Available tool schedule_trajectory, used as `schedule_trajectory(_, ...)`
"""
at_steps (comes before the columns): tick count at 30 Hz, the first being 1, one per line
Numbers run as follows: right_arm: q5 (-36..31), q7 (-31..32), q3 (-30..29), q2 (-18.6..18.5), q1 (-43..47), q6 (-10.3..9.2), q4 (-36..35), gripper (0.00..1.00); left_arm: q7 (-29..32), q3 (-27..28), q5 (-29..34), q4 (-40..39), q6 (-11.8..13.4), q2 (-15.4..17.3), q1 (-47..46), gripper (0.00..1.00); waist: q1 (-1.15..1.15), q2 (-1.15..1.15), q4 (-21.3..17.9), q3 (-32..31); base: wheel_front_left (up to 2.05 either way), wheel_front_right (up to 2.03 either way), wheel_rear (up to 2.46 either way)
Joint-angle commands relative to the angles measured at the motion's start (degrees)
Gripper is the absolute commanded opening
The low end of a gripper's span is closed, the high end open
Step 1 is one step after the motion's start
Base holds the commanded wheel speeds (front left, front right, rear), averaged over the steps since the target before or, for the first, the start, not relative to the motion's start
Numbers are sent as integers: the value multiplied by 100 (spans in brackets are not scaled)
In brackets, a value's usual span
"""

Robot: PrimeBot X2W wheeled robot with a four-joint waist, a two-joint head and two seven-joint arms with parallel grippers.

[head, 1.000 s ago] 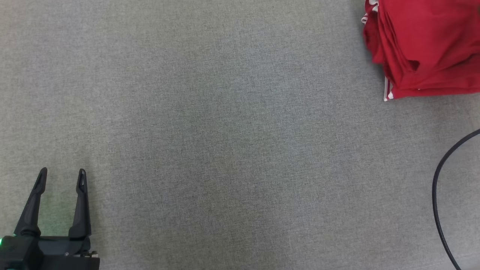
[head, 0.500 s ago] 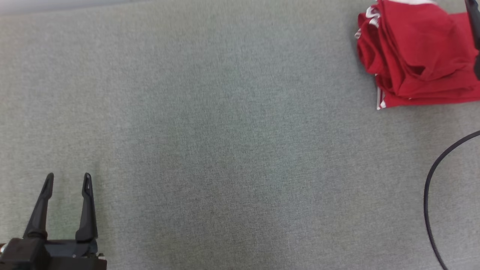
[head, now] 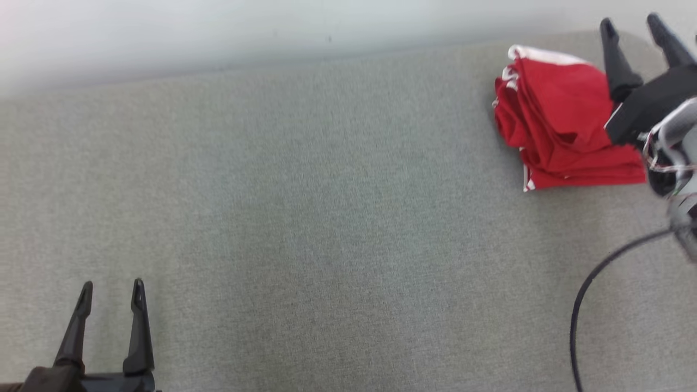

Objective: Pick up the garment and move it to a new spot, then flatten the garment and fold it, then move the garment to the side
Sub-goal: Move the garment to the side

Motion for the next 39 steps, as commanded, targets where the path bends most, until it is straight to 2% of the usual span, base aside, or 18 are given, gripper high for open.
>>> schedule_trajectory(1,-213,-5,-353,126,334,-1,-134,100,-22,26,-27,36,18,-29,122,100,1,0,57,-288,0,0,0)
schedule_trajectory(8,-1150,-6,-1740,521,1525,-1,-830,100,-22,18,-28,106,14,-142,300,100,1,0,191,-697,0,0,0)
schedule_trajectory(10,-1335,-6,-1874,577,1704,-1,-966,100,-22,34,-36,110,16,-151,339,100,1,0,200,-739,0,0,0)
schedule_trajectory(21,-2458,-7,-3560,1293,3657,-1,-2234,100,-22,131,0,129,41,-226,651,100,1,0,310,-1176,0,0,0)
schedule_trajectory(27,-2952,-7,-3916,1654,4503,-1,-2825,100,-22,112,25,94,73,-271,772,100,1,0,318,-1275,0,0,0)
schedule_trajectory(39,-3766,-7,-4117,2211,5673,-1,-3765,100,-22,122,10,112,90,-334,864,100,1,0,406,-1385,0,0,0)
